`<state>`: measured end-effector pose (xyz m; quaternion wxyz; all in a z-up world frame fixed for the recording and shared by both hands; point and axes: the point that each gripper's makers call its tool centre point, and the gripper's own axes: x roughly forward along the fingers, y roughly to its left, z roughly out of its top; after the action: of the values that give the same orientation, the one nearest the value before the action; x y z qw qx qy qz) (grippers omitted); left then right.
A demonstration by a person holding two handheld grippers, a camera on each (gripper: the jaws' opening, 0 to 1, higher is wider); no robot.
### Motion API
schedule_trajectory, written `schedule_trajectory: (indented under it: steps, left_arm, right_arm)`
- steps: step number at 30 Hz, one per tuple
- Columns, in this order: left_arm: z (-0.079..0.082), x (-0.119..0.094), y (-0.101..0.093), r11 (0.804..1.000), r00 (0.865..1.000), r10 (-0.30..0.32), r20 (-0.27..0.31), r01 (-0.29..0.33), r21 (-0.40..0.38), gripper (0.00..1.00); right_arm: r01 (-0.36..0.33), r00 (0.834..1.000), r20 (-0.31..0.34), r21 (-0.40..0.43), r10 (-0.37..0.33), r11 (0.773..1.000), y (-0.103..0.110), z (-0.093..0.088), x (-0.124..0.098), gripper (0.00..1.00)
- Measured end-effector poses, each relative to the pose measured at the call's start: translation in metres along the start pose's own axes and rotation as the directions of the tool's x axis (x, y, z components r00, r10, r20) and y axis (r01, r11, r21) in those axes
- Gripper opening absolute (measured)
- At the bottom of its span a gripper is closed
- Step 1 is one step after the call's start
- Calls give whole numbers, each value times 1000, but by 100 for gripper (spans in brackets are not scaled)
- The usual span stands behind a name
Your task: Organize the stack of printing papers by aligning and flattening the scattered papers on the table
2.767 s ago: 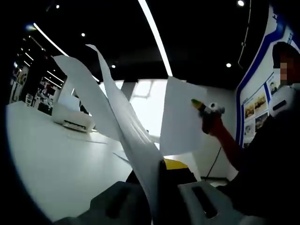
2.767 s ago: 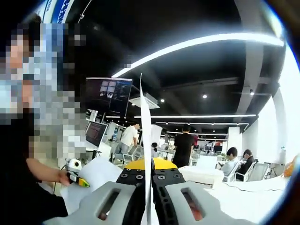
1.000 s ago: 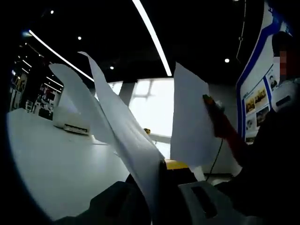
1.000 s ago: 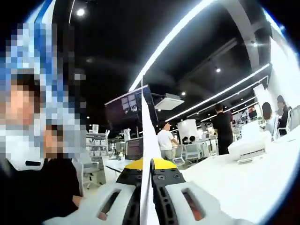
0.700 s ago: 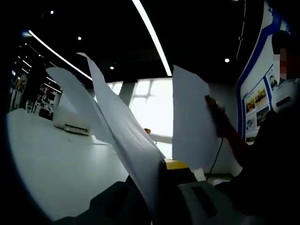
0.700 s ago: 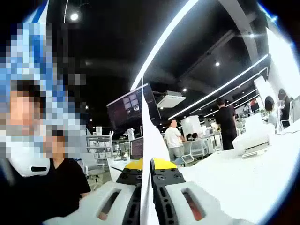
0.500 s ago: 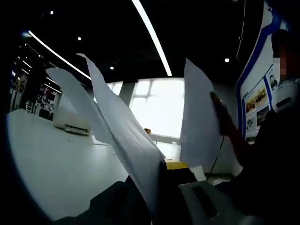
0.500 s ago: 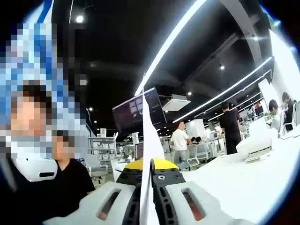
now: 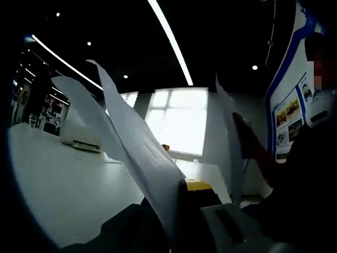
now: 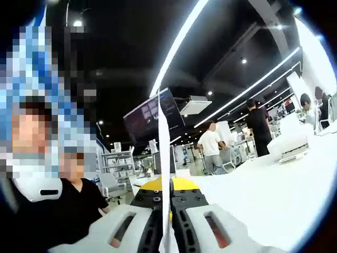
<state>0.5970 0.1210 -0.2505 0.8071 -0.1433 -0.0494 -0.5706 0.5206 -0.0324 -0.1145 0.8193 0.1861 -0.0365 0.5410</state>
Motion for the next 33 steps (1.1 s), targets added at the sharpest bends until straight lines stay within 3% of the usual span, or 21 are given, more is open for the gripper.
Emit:
schedule_trajectory:
  steps: [8,12,17,33]
  left_arm:
    - [0,0,-1,1000,1000,-4,0,4,-2,7]
    - [0,0,-1,1000,1000,-9,2,9,-6,7]
    - [1,0,-3,999,1000,-19,6,19,-30,8]
    - [4,2,-5,992,999,-37,16,38,-120,9]
  right_arm:
    - [44,997,-73,36,-41,998,-53,-28,23,0]
    - [106,986,-126,-20,-107,994,-80,-39,28,0]
    - [113,984,-133,-48,-118,992,-84,-45,31,0]
    - [104,988,-115,-24,-106,994,-83,-43,46,0]
